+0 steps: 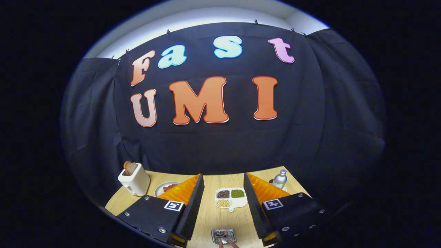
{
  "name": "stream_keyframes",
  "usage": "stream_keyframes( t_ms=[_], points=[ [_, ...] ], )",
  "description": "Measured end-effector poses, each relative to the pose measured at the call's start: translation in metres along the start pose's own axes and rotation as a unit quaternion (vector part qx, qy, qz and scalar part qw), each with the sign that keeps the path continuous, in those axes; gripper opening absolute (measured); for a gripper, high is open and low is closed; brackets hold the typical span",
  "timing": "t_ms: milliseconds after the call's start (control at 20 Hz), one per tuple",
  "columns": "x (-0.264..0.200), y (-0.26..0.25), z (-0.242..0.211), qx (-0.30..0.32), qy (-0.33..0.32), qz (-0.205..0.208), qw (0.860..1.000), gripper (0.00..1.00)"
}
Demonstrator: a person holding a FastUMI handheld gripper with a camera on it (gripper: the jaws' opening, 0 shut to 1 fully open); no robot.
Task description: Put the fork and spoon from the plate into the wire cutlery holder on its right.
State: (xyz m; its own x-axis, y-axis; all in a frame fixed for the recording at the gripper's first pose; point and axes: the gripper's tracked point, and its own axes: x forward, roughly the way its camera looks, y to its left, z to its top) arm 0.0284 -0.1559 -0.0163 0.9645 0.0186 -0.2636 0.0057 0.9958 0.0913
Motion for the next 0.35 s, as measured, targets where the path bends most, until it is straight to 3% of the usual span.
stream_keyframes(
  t_ms=[350],
  points=[
    [-0.014, 0.01, 0.05, 0.008, -0.07, 0.012, 0.997, 0.74]
  ],
)
